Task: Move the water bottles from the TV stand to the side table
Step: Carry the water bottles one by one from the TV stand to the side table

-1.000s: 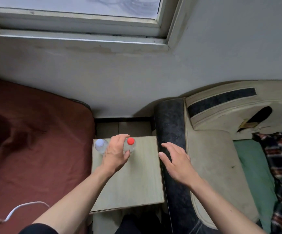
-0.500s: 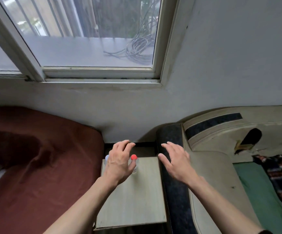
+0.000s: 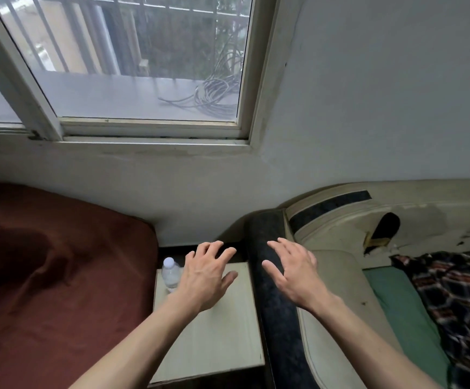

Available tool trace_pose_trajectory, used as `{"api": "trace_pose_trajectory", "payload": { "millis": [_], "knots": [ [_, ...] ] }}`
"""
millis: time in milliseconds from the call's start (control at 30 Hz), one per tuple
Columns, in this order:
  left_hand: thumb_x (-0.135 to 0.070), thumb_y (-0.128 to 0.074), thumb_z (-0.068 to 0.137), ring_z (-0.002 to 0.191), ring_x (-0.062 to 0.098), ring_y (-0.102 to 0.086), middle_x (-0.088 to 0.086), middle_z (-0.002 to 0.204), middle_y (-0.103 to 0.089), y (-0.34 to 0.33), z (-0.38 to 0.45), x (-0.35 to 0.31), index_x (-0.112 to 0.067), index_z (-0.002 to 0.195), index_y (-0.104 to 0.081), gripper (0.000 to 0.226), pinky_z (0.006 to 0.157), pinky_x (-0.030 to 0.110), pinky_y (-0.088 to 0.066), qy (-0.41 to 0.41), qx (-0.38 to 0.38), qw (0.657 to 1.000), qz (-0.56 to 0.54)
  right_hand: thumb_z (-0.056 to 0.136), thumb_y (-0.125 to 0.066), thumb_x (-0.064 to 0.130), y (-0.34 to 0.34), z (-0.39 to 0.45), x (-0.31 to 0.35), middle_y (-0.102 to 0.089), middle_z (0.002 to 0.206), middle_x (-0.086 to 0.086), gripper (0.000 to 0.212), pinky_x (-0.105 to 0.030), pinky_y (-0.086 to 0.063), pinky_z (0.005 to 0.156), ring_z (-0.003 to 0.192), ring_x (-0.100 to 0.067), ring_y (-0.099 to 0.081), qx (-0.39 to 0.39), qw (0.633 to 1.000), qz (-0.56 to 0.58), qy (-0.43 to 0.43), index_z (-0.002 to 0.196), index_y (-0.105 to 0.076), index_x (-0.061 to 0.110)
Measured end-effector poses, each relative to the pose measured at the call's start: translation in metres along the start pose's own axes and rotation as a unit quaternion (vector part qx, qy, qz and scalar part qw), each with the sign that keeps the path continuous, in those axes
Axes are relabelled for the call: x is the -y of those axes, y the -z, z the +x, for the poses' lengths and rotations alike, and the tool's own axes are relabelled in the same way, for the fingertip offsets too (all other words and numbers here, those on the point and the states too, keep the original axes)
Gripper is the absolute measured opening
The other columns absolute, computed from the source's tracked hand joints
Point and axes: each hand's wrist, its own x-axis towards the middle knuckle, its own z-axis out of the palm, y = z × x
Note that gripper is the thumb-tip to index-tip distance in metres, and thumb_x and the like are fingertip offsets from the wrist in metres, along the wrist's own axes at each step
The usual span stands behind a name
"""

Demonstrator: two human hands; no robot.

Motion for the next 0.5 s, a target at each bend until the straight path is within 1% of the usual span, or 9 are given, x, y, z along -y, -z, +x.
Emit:
{"api": "trace_pose_trajectory", "payload": {
  "millis": [33,67,133,167,233,300,367,433,500],
  "knots": [
    [-0.062,-0.039,0.088,0.13,0.025,-0.047,-0.004,0.143,-0.05,0.0,-0.004,-0.003,-0.037,0.138,-0.046,0.056,0.094,0.043,-0.047,0.001,0.006,1.0,0.003,0.091,-0.026,0.066,-0.001,-0.004,-0.002,-0.031,0.158,0.003,0.068,-0.044,-0.017,0.119,0.146,-0.019,-0.024,0.008,1.0,-0.005,-0.001,0.149,-0.034,0.033],
    [-0.063,-0.036,0.088,0.13,0.025,-0.047,-0.004,0.143,-0.051,0.001,-0.009,-0.007,-0.037,0.137,-0.047,0.057,0.094,0.043,-0.047,0.004,0.009,1.0,0.005,0.09,-0.025,0.067,-0.003,-0.008,-0.003,-0.03,0.158,0.003,0.069,-0.044,-0.016,0.119,0.146,-0.019,-0.023,0.016,1.0,-0.008,-0.004,0.15,-0.033,0.033],
    [-0.066,-0.029,0.085,0.13,0.023,-0.046,-0.006,0.141,-0.051,0.007,-0.021,-0.012,-0.038,0.136,-0.048,0.061,0.094,0.04,-0.044,0.011,0.01,1.0,0.003,0.083,-0.015,0.072,-0.003,-0.015,-0.001,-0.028,0.159,0.004,0.079,-0.044,-0.015,0.119,0.147,-0.021,-0.021,0.022,1.0,-0.004,-0.003,0.15,-0.032,0.034],
    [-0.067,-0.028,0.085,0.13,0.021,-0.045,-0.008,0.14,-0.051,0.011,-0.027,-0.013,-0.038,0.135,-0.048,0.062,0.092,0.037,-0.041,0.014,0.011,1.0,0.0,0.081,-0.014,0.072,-0.004,-0.017,0.0,-0.027,0.16,0.003,0.08,-0.044,-0.015,0.119,0.148,-0.022,-0.019,0.022,1.0,0.003,-0.001,0.15,-0.032,0.034],
    [-0.069,-0.027,0.085,0.129,0.017,-0.045,-0.011,0.136,-0.051,0.019,-0.036,-0.011,-0.039,0.133,-0.05,0.061,0.089,0.034,-0.038,0.019,0.012,1.0,-0.011,0.087,-0.023,0.066,-0.003,-0.017,0.004,-0.026,0.16,0.003,0.072,-0.044,-0.013,0.119,0.148,-0.023,-0.017,0.018,1.0,0.012,0.011,0.15,-0.031,0.034],
    [-0.069,-0.031,0.085,0.125,0.017,-0.048,-0.013,0.131,-0.053,0.028,-0.044,-0.007,-0.039,0.13,-0.051,0.057,0.09,0.035,-0.044,0.026,0.006,1.0,-0.011,0.089,-0.026,0.063,-0.002,-0.02,0.008,-0.025,0.161,0.003,0.069,-0.044,-0.012,0.12,0.149,-0.023,-0.015,0.014,0.999,0.022,0.03,0.15,-0.031,0.034],
    [-0.068,-0.035,0.085,0.122,0.019,-0.051,-0.013,0.126,-0.055,0.036,-0.051,-0.007,-0.039,0.127,-0.053,0.054,0.087,0.037,-0.048,0.036,-0.014,0.999,-0.003,0.086,-0.024,0.064,0.0,-0.024,0.009,-0.024,0.161,0.004,0.071,-0.045,-0.012,0.12,0.149,-0.023,-0.015,0.019,0.998,0.029,0.046,0.15,-0.031,0.034],
    [-0.069,-0.031,0.084,0.125,0.018,-0.049,-0.013,0.13,-0.054,0.046,-0.056,-0.013,-0.04,0.129,-0.051,0.057,0.089,0.036,-0.046,0.057,-0.017,0.998,0.006,0.087,-0.026,0.064,0.0,-0.027,0.007,-0.025,0.161,0.004,0.07,-0.046,-0.013,0.12,0.149,-0.024,-0.015,0.019,0.997,0.041,0.063,0.15,-0.031,0.034],
    [-0.071,-0.023,0.081,0.131,0.017,-0.043,-0.013,0.138,-0.049,0.054,-0.063,-0.023,-0.04,0.134,-0.048,0.066,0.094,0.036,-0.045,0.088,-0.011,0.996,0.009,0.093,-0.033,0.061,-0.001,-0.028,0.004,-0.025,0.16,0.004,0.063,-0.047,-0.013,0.12,0.148,-0.024,-0.016,0.015,0.995,0.055,0.079,0.15,-0.031,0.034]
  ]
}}
